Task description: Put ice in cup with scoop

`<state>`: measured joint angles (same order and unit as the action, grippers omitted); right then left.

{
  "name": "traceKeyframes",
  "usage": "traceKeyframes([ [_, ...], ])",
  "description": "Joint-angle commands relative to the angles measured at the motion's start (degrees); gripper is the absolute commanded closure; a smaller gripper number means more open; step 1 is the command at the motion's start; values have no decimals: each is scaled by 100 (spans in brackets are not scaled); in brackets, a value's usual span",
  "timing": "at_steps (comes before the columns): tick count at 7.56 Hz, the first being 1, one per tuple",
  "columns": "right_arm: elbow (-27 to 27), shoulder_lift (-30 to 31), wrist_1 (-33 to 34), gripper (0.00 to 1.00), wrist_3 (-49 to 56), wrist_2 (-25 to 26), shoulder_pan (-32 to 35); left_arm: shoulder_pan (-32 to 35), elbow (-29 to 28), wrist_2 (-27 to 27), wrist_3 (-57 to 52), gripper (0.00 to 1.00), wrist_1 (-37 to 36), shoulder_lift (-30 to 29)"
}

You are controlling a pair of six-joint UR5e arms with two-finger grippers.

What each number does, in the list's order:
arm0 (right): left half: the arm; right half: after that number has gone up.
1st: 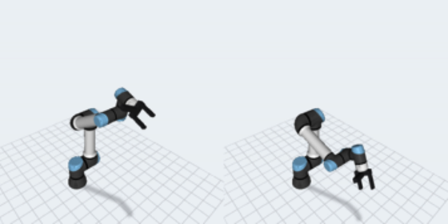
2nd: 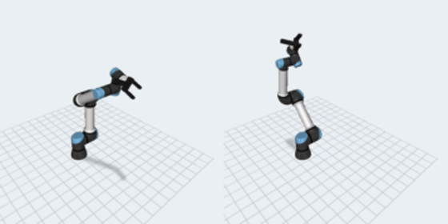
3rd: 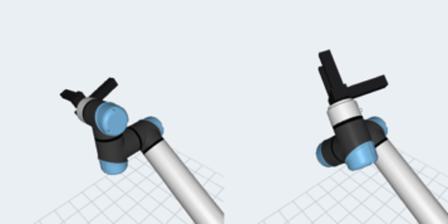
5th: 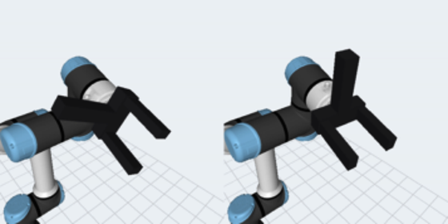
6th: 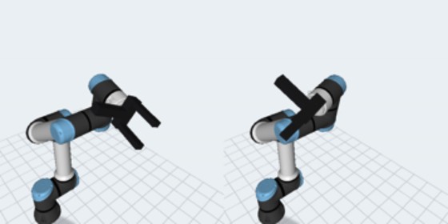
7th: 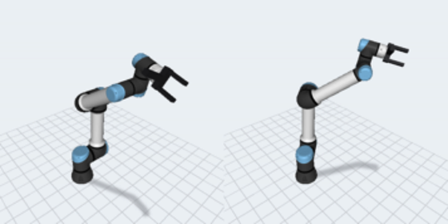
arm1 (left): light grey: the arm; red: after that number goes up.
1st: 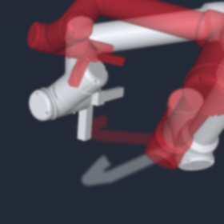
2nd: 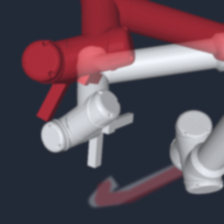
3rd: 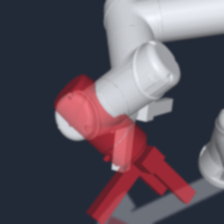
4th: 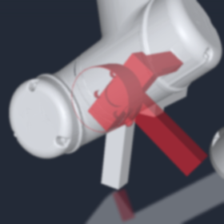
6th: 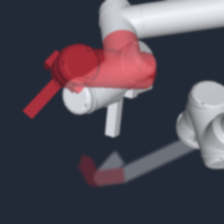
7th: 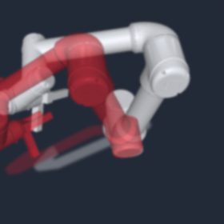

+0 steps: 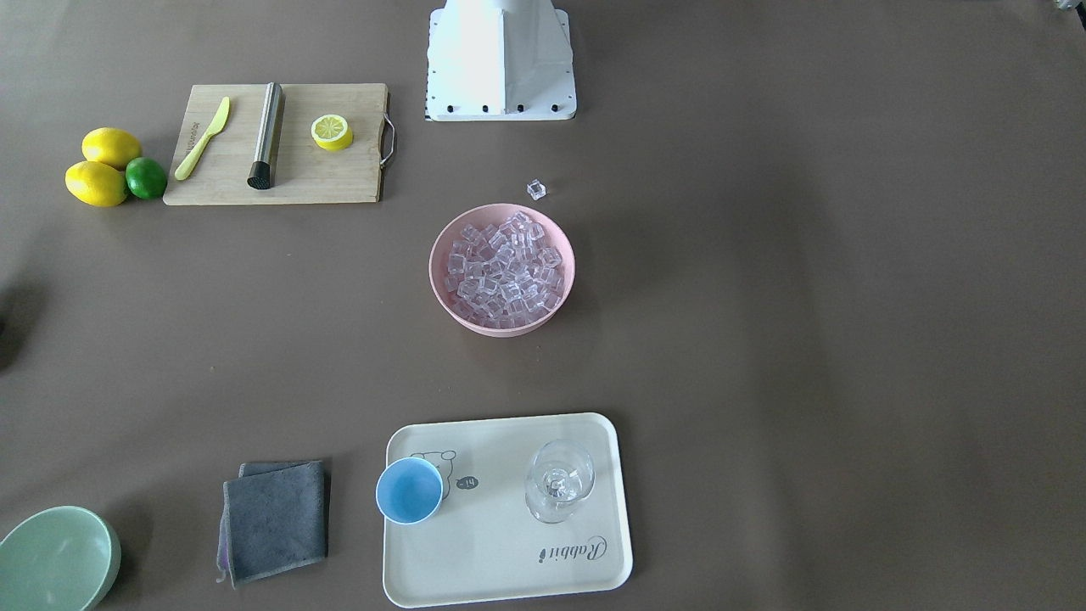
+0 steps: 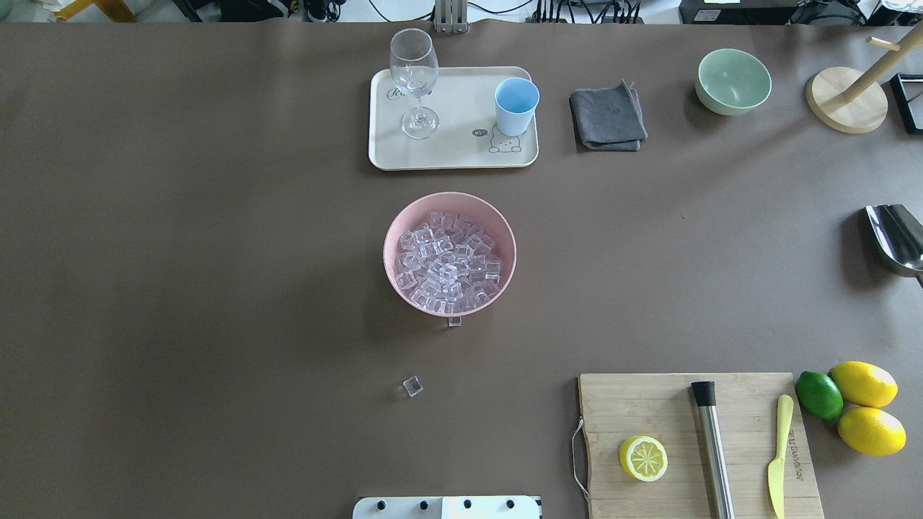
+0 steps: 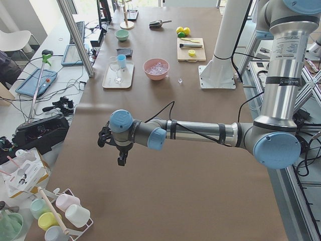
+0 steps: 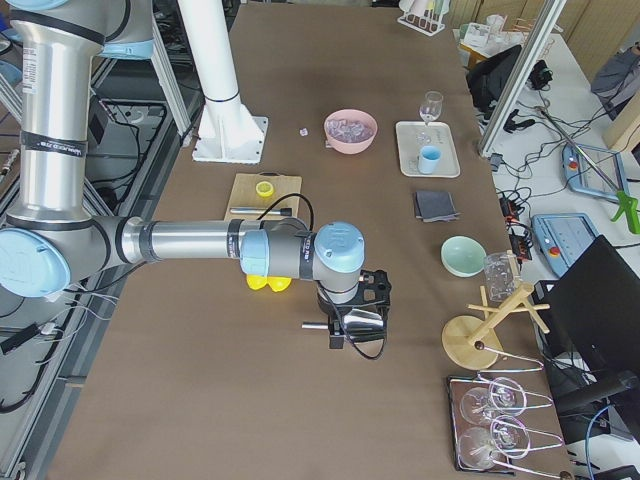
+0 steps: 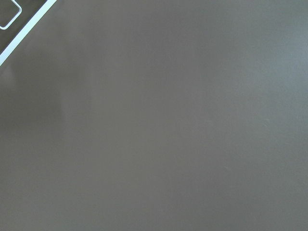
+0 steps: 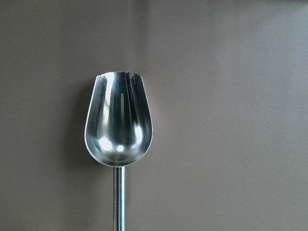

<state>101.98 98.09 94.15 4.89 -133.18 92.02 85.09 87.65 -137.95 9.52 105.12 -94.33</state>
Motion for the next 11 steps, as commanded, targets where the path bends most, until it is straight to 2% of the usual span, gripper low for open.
traceKeyframes([
  [1,6,9,-11,0,-6,-24,0,8,120,-21,15,0,8,-7],
  [2,6,9,-11,0,-15,-180,0,-18,469,-39,41,0,8,45],
  [4,-20,52,-11,0,-6,-156,0,-236,971,-48,163,0,-9,99],
  [6,41,61,-11,0,-23,-191,-9,-570,1463,-13,1415,0,-9,29],
  [7,50,44,-28,0,-319,-165,-26,-746,1857,5,1552,0,-192,-15],
  [8,85,44,-28,0,-409,-182,-139,-826,2226,5,1553,0,-1281,-285],
  [9,181,44,-28,0,-419,-234,-228,-1062,2317,14,1553,0,-2058,-706],
  [10,208,44,-28,0,-663,-209,-368,-1525,2387,22,1553,0,-2109,-953],
  [11,260,96,-159,0,-978,-113,-482,-1904,2658,327,1553,0,-2127,-991],
])
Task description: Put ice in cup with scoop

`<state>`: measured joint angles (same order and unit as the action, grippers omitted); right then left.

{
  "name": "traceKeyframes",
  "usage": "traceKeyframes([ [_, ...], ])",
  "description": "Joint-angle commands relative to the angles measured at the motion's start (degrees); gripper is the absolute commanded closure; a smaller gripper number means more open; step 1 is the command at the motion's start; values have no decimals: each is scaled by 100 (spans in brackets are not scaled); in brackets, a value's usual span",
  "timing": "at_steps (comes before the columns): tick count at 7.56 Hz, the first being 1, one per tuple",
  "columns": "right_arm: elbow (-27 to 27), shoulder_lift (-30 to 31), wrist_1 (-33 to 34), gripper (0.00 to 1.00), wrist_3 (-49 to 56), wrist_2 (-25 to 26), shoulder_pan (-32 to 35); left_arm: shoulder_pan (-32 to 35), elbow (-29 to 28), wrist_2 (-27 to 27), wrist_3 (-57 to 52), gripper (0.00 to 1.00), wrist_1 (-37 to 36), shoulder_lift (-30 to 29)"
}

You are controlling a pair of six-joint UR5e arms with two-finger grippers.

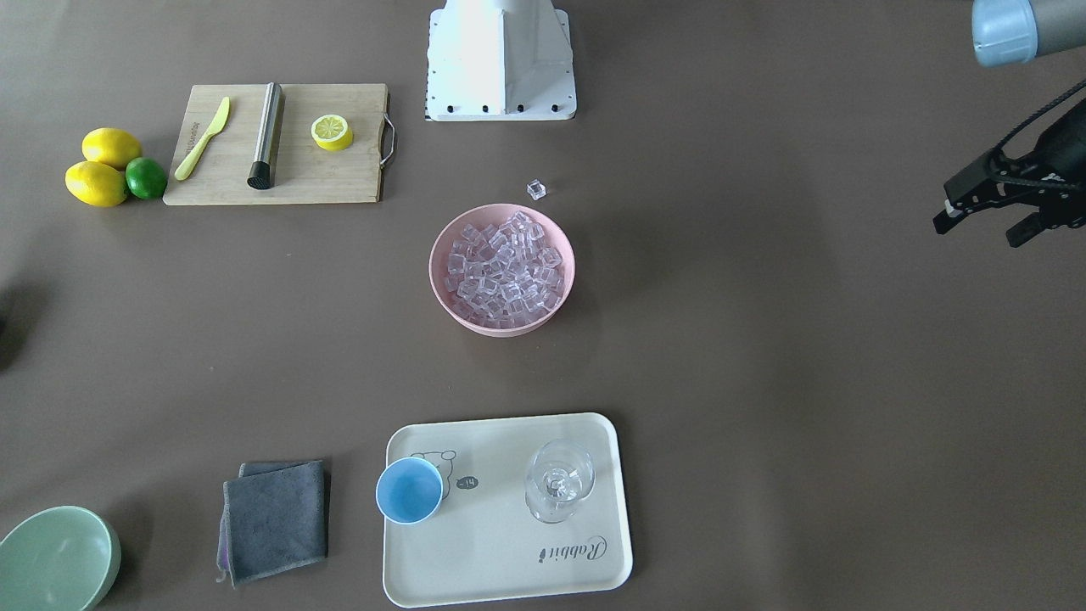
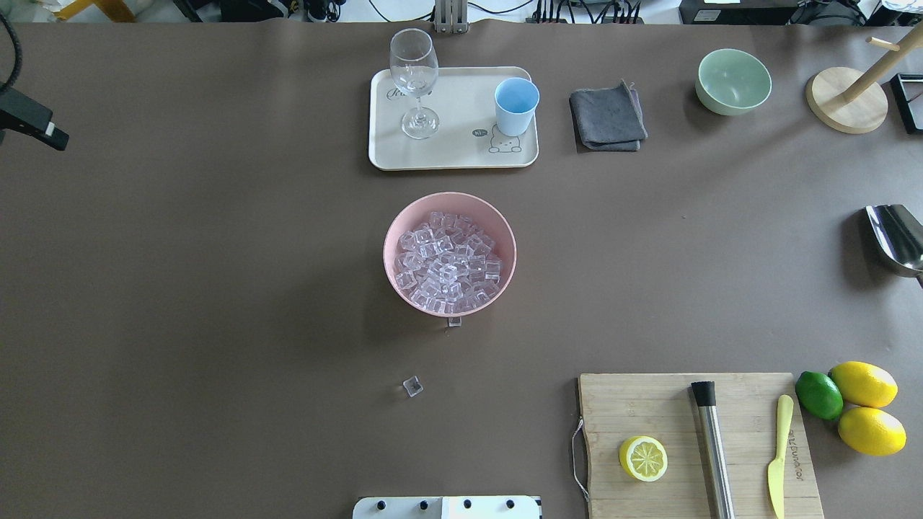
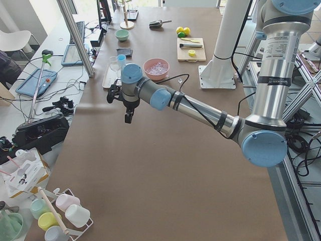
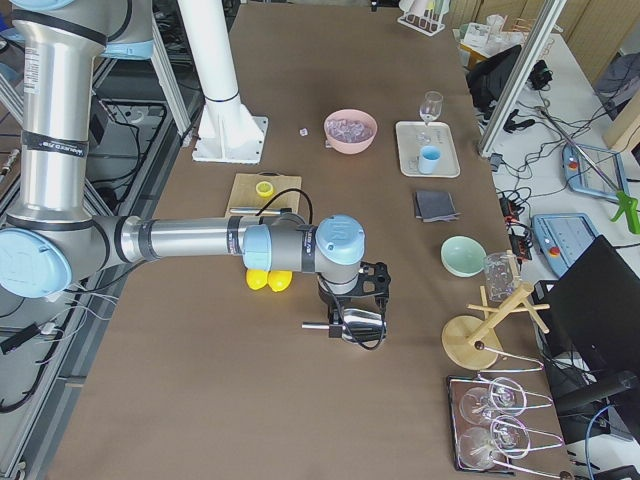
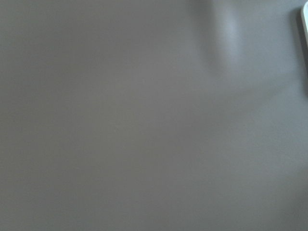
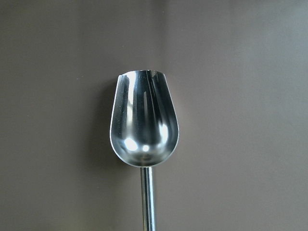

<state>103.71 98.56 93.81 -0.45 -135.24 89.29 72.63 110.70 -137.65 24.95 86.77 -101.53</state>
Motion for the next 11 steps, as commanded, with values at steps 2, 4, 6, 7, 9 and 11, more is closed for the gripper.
traceKeyframes([
  [2,-210,645,-1954,0,-1538,208,-569,-1494,645,930,-7,0,-283,-559],
  [4,-699,893,-3206,0,-2248,296,-1000,-2179,689,1144,-77,0,-283,-701],
  [6,-1044,893,-4120,0,-3168,470,-1508,-2604,716,1492,-619,0,-257,-710],
  [7,-1298,893,-4708,1,-3520,655,-1799,-2762,690,1643,-1023,1,-231,-702],
  [9,-1573,893,-5406,1,-3881,980,-2116,-2886,559,1610,-2059,0,476,-632],
  [11,-1635,893,-5637,2,-4024,1279,-2381,-3061,84,1575,-2108,0,1601,-623],
])
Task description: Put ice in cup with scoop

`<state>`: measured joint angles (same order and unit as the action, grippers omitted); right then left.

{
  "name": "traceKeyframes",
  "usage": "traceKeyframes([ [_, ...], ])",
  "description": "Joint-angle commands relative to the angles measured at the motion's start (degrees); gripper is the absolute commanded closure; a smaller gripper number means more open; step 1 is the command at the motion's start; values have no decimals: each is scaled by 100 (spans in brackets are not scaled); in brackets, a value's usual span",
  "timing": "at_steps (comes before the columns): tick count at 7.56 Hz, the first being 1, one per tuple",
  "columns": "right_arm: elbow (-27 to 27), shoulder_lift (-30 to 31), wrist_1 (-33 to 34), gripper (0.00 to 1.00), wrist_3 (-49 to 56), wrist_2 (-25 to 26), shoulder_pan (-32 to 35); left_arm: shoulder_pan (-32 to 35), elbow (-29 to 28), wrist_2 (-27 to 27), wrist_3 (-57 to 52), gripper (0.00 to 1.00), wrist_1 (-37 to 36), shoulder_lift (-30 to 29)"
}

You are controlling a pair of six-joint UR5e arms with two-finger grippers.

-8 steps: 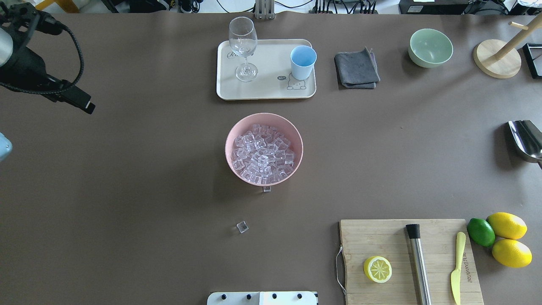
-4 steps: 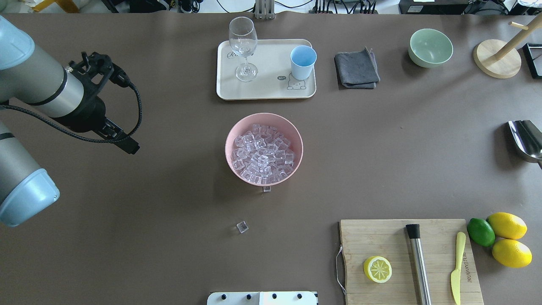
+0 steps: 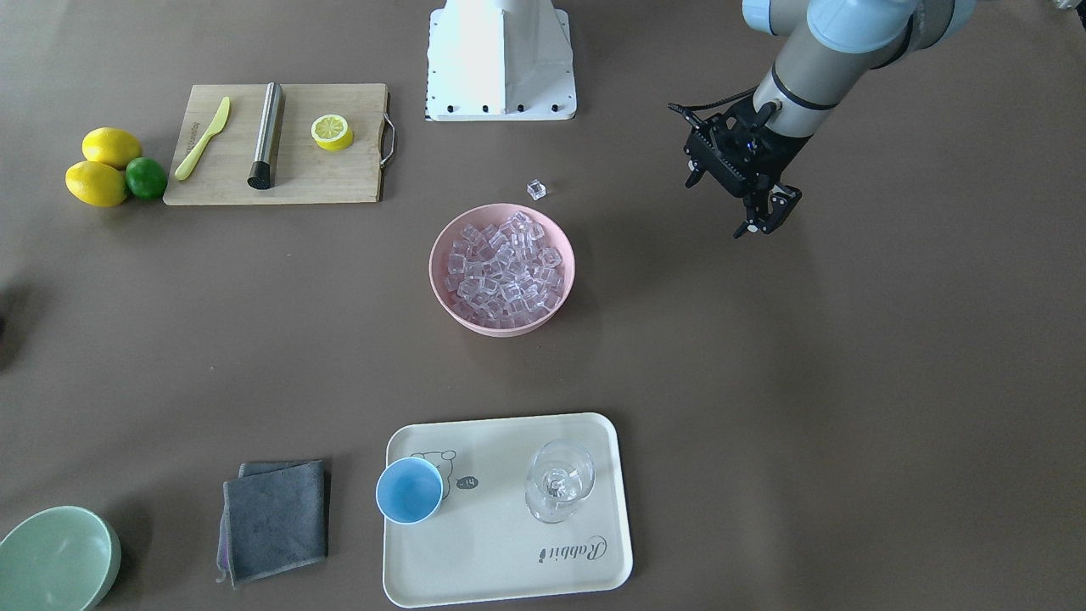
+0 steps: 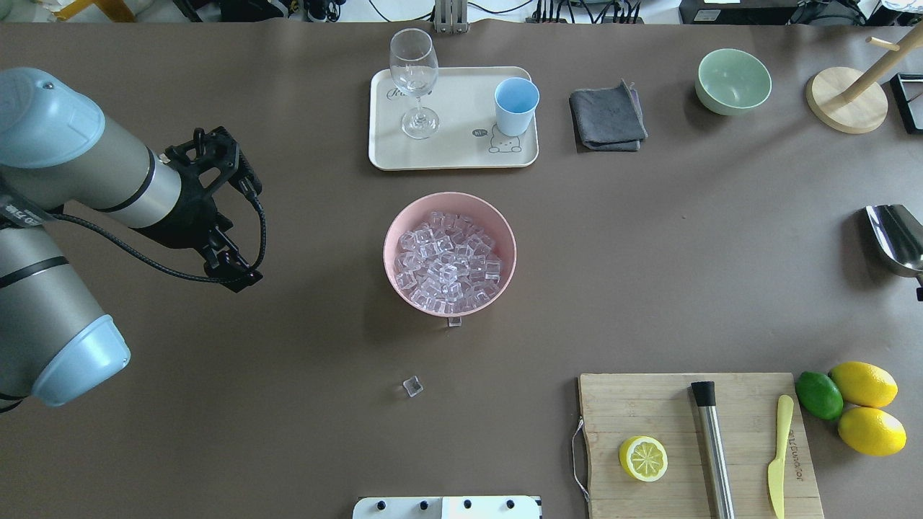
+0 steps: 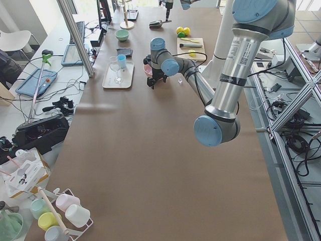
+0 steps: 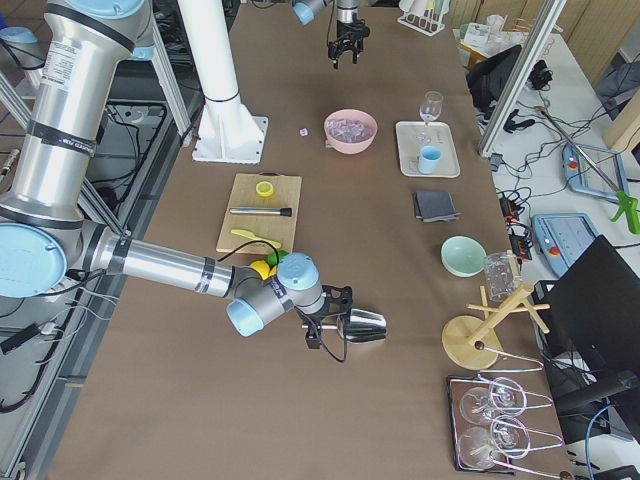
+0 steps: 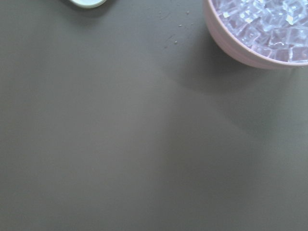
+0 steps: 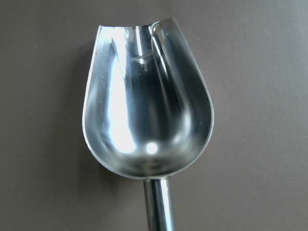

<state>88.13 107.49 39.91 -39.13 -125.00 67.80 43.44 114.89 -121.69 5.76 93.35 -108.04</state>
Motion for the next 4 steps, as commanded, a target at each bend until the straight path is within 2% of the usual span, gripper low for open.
traceKeyframes([
  [1,-120,44,-360,8,-156,379,-354,-412,-509,30,-259,0,1218,3],
  [2,-155,44,-544,11,-252,432,-434,-494,-824,22,-912,0,1725,-58],
  [3,-173,53,-598,26,-305,467,-504,-529,-1280,22,-1667,0,2461,-172],
  [4,-182,53,-624,30,-306,468,-557,-677,-1554,31,-1701,0,2991,-191],
])
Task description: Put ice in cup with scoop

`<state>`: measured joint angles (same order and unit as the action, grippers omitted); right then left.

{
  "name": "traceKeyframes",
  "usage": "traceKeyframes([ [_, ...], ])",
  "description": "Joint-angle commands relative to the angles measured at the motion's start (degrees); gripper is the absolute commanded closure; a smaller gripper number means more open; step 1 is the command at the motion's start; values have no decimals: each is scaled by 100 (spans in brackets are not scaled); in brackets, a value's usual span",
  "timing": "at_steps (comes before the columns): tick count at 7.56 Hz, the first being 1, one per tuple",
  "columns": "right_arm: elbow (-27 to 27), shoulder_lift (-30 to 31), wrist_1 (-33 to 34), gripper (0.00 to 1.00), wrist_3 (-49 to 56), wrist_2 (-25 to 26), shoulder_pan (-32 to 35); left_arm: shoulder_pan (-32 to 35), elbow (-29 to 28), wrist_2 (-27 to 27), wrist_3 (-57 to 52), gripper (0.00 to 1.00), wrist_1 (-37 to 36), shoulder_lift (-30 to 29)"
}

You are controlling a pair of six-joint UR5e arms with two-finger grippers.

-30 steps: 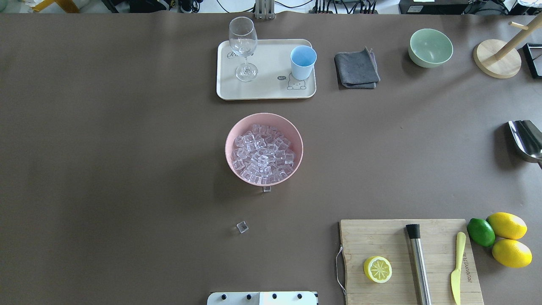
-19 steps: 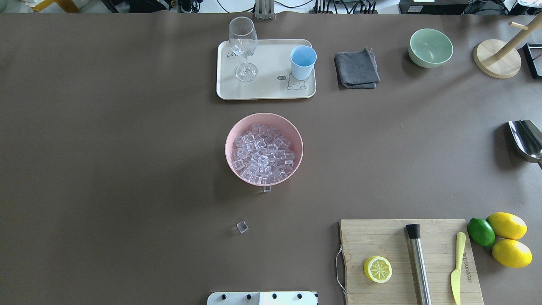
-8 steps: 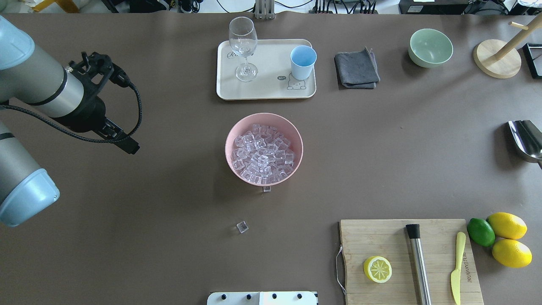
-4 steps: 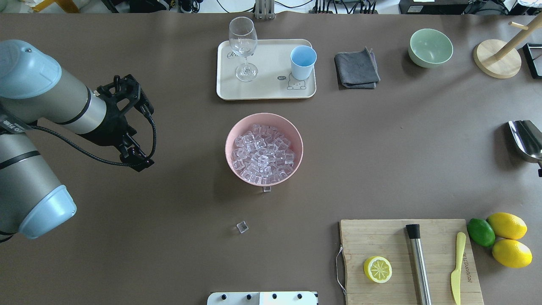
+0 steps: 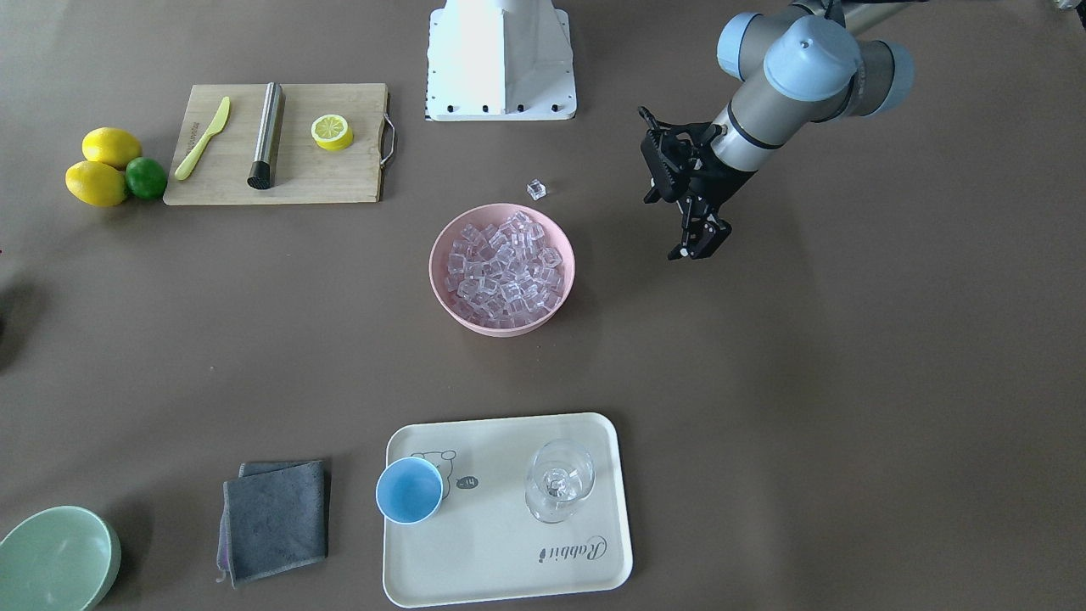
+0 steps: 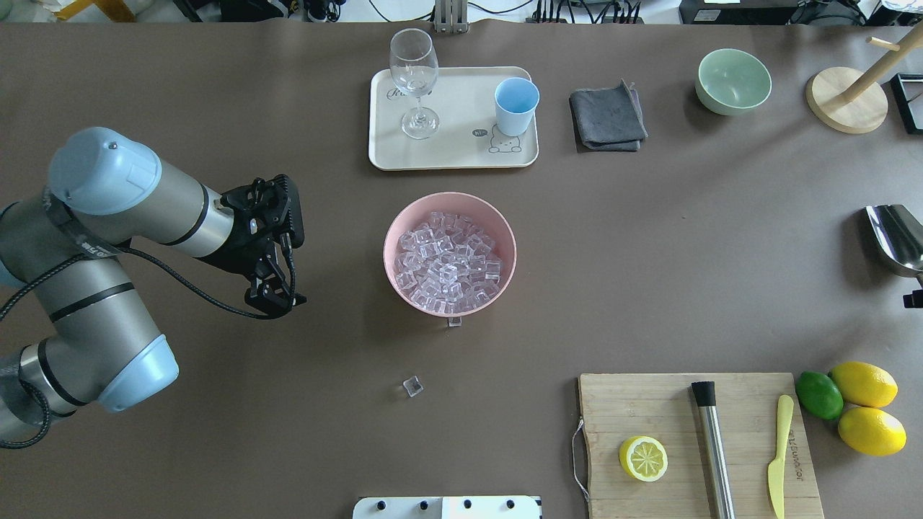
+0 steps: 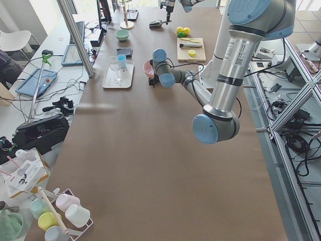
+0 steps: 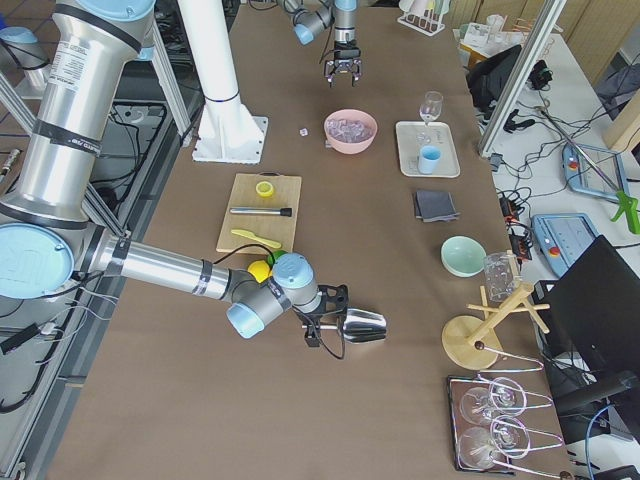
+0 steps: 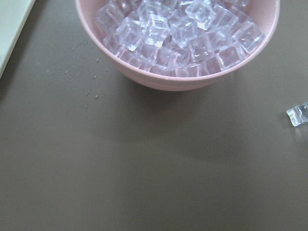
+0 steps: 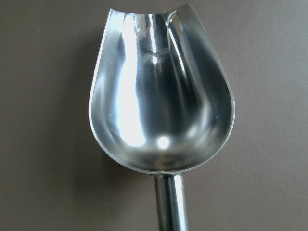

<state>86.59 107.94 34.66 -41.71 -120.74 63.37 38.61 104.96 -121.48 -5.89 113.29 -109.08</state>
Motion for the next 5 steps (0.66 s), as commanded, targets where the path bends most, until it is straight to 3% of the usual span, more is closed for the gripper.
traceKeyframes([
  [1,-28,68,-178,41,-48,42,-132,-439,-765,271,-536,0,1516,-131],
  [2,-20,95,-187,56,-48,42,-132,-581,-924,526,-562,0,1947,-131],
  [4,-20,156,-222,96,-48,42,-141,-661,-1274,528,-588,0,2013,-454],
  [5,-20,165,-266,100,-39,33,-141,-696,-1712,572,-588,0,2413,-665],
])
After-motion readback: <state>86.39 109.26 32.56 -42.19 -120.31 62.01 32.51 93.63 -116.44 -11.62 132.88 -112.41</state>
